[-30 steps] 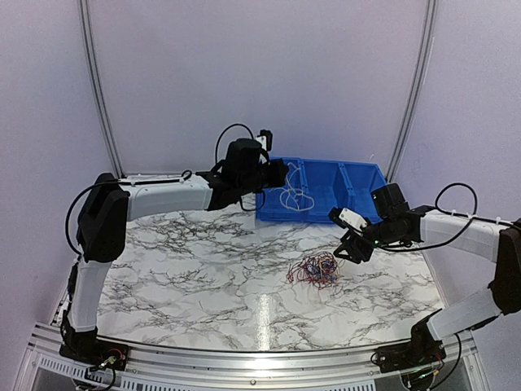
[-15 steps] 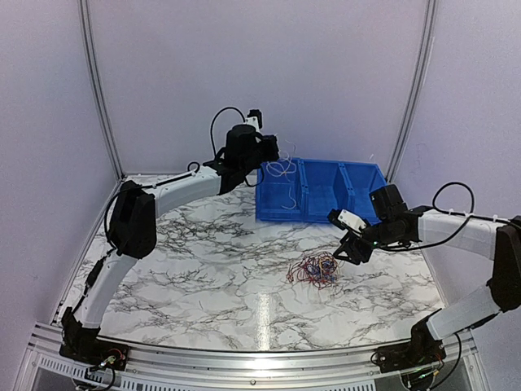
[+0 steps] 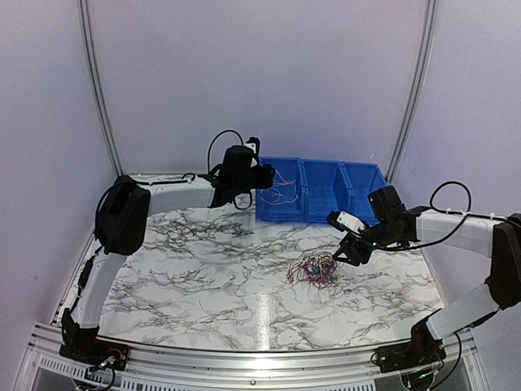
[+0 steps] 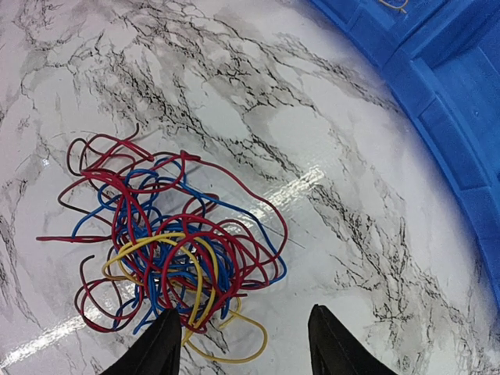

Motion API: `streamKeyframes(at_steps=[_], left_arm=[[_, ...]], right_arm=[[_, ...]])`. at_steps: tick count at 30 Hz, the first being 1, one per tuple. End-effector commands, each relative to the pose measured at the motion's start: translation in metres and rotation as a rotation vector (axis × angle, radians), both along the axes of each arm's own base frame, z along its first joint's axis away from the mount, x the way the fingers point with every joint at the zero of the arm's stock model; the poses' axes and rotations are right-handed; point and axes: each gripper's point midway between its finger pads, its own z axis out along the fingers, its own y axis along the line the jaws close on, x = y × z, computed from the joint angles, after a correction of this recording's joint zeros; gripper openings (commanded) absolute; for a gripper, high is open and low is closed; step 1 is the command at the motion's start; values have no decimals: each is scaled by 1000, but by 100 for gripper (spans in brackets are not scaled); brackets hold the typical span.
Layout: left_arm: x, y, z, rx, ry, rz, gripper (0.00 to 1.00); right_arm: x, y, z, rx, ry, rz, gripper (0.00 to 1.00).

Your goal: Untangle the cables

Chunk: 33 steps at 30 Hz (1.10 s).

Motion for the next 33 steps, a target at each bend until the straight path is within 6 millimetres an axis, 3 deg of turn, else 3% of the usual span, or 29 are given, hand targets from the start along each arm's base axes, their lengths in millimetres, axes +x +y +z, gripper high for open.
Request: streamKeyframes(at_steps=[1,9,12,15,19,23,28,33], left_arm=[[-49,0,92,-24,-133,-72,55],[-169,-25,84,39,-90,-279,56],[-213,-36,67,64,-60,-346,56],[-244,-41,42,74,-6,-382,56],[-270,-36,7,93,53,-373,56],[-280,-28,-18,49,134,-339,56],[-289,-24,-37,52,166,-327,56],[-296,-26,-45,63,175,-333,56]], right_arm=[[7,-2,17,9,-49,-3,56],[7,-1,24,17,-67,3,53],[3,2,24,28,-55,25,49],[-6,9,24,61,-32,76,49],[-15,18,22,87,-8,119,56],[-16,29,15,65,5,144,57],[-6,32,3,7,0,112,48],[9,29,12,-2,-62,55,34]])
